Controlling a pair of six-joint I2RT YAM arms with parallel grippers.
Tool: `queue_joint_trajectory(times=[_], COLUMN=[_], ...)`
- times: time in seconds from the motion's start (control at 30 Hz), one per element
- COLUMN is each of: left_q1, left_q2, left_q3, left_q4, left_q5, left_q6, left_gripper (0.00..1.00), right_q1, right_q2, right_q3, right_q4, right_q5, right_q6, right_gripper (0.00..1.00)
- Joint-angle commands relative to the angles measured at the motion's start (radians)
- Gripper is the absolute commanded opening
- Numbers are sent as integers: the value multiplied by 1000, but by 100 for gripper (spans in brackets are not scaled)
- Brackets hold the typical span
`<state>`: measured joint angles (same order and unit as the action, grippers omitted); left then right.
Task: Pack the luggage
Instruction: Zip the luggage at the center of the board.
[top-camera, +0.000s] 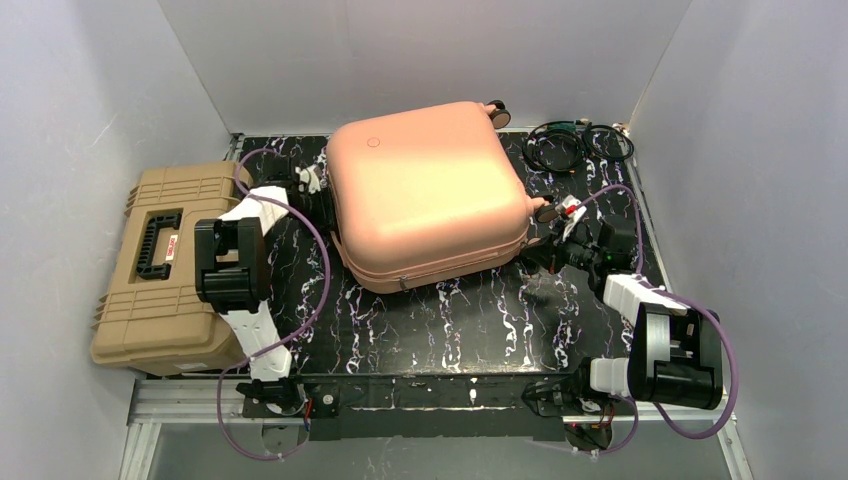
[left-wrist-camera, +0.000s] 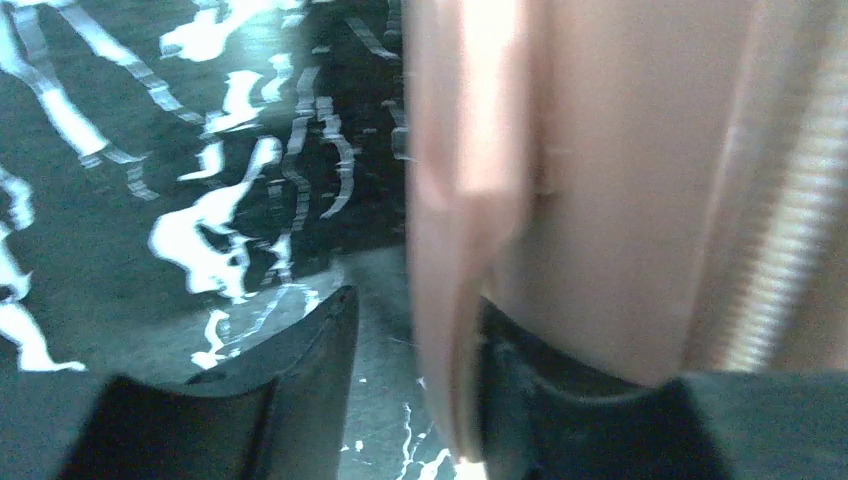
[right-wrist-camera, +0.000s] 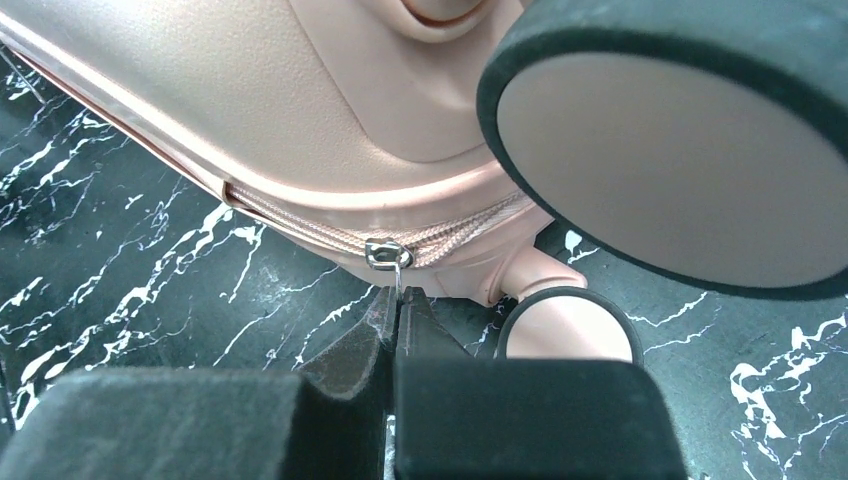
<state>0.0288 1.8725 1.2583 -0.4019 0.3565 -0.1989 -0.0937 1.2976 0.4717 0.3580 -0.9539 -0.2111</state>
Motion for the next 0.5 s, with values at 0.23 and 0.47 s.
queue_joint_trajectory(times=[0.23,0.47], left_q1=[-13,-14], left_q2=[12,5], left_q3=[103,100], left_q4=[-105,-130], left_q5=[-55,-75], left_q6=[70,187], left_gripper=[0,0], right_q1=[-40,-69], right_q2=[-14,-12], right_q3=[-99,-63], right_q4=[300,289], right_q5=[474,579], right_q6=[94,160], right_gripper=[1,1])
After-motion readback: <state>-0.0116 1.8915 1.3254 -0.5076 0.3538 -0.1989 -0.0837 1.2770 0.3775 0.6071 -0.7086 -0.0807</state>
